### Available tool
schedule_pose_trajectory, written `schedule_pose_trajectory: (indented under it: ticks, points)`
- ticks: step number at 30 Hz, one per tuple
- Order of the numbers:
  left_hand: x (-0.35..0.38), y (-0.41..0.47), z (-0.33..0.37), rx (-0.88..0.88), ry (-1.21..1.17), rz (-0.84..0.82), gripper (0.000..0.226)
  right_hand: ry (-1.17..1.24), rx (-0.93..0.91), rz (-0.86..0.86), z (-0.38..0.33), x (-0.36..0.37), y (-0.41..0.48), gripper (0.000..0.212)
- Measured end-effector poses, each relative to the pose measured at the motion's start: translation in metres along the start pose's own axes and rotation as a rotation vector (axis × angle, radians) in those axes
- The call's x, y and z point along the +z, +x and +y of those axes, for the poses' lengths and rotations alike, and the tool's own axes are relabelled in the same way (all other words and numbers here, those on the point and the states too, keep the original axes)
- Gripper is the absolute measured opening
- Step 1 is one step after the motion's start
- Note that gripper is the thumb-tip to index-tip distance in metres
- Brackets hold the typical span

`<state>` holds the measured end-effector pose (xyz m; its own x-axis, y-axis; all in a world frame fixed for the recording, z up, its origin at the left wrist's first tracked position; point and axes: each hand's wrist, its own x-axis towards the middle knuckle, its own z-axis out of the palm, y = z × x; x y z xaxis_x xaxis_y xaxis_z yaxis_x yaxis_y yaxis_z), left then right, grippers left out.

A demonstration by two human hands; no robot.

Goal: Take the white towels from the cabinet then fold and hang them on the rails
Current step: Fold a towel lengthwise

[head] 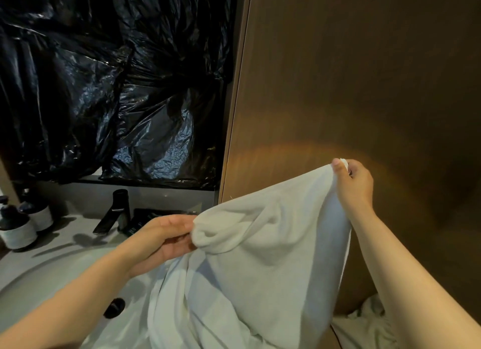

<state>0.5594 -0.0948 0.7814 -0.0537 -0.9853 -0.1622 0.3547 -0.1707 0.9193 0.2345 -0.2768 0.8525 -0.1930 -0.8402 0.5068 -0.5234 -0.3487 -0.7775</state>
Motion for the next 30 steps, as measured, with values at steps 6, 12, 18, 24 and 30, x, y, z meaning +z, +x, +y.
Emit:
schedule_pose_trajectory:
  ticks: [6,12,18,24,30]
  points:
    - [-0.008,0.000,0.002,0.030,0.065,0.058,0.061,-0.032,0.002,-0.004,0.013,0.000,0.002,0.033]
    - [-0.001,0.006,0.036,0.195,0.127,0.532,0.013,-0.020,0.020,0.017,0.016,-0.004,0.000,0.035]
    - [-0.008,0.005,0.049,0.348,0.795,0.494,0.011,-0.013,-0.033,-0.036,0.004,-0.002,-0.008,0.028]
    - [0.002,0.019,0.011,0.448,1.147,0.264,0.032,0.044,-0.093,-0.056,-0.015,0.009,-0.013,0.025]
    - [0.002,0.053,0.006,0.313,1.398,0.219,0.039,0.071,-0.164,-0.049,-0.030,0.002,-0.009,0.024]
